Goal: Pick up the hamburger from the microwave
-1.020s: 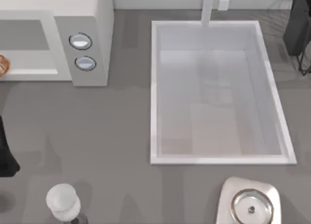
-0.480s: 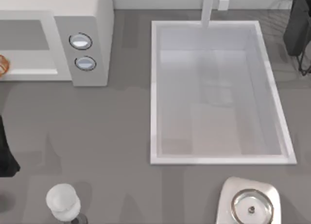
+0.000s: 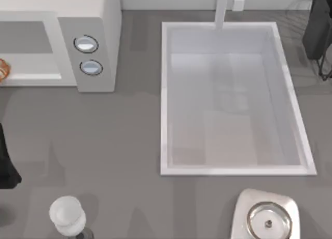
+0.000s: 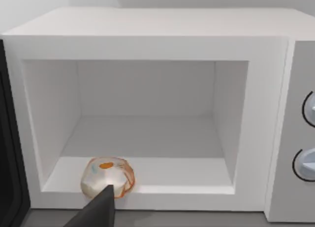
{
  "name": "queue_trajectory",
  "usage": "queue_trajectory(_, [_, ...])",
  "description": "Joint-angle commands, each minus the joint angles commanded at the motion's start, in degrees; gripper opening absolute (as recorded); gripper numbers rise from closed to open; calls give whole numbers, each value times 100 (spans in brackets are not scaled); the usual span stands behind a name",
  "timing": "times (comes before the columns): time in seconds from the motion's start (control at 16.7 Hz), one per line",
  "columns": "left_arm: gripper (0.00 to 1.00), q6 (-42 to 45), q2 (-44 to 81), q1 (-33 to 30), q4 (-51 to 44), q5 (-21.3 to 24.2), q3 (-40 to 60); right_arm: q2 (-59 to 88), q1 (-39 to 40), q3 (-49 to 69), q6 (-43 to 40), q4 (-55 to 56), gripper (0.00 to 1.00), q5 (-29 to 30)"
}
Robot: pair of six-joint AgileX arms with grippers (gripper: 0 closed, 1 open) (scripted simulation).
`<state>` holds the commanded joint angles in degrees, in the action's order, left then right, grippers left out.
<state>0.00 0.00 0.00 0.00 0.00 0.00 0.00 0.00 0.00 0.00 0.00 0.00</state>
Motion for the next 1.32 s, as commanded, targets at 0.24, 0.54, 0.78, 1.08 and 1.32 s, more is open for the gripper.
queue_trajectory(0.24, [100, 10, 172, 22, 109, 25, 77, 0, 0, 0, 0, 0, 100, 0])
queue_trajectory(0.54, [100, 87, 1651, 199, 952, 221, 685, 0, 0, 0, 0, 0, 100, 0])
queue_trajectory(0.78, [100, 186, 3789, 429, 2041, 474, 1476, 0, 0, 0, 0, 0, 100, 0])
queue_trajectory(1.08, [100, 331, 7069, 766, 3630, 844, 2634, 0, 0, 0, 0, 0, 100, 0])
queue_trajectory(1.32, [100, 445, 9720, 1030, 4878, 1134, 3542, 0, 0, 0, 0, 0, 100, 0])
